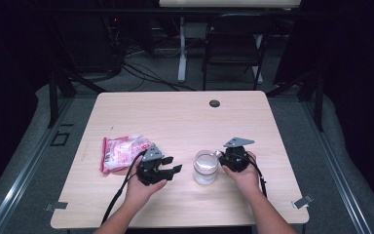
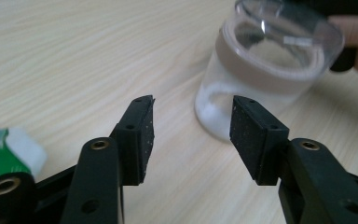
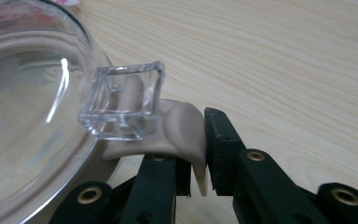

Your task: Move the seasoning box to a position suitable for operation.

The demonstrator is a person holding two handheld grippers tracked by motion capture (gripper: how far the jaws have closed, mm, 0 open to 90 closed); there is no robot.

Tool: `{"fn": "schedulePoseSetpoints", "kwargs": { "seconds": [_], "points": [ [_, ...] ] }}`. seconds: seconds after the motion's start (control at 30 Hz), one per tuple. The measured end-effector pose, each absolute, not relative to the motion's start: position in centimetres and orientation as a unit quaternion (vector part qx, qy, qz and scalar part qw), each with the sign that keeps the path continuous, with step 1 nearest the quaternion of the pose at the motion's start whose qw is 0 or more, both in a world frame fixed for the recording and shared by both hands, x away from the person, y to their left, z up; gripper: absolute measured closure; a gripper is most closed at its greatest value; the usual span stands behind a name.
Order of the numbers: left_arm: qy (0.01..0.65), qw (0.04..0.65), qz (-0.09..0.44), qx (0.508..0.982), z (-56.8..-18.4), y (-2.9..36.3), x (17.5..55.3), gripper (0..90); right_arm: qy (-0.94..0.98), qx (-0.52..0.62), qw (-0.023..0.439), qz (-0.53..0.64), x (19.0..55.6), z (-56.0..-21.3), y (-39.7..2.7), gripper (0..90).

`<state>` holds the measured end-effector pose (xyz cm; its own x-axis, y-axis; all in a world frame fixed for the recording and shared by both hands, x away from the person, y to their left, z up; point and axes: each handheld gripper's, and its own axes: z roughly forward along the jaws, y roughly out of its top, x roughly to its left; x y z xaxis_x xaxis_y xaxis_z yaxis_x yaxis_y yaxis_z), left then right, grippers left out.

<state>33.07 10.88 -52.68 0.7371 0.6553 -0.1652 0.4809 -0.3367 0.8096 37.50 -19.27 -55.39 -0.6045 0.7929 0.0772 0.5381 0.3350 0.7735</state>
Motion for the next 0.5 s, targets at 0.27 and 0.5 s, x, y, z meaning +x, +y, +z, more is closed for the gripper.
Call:
{"fn": "schedulePoseSetpoints", "kwargs": {
  "seconds": [0.27,0.5],
  "points": [
    [0.330,0.461,0.115,0.816,-53.3,10.7,30.8,44.4,0.800,0.427,0.177,0.383,37.6,-55.2,-18.5,84.1],
    [0.308,0.463,0.102,0.825,-53.5,9.3,31.0,40.7,0.786,0.451,0.204,0.371,36.1,-55.2,-17.8,84.0]
  ]
}}
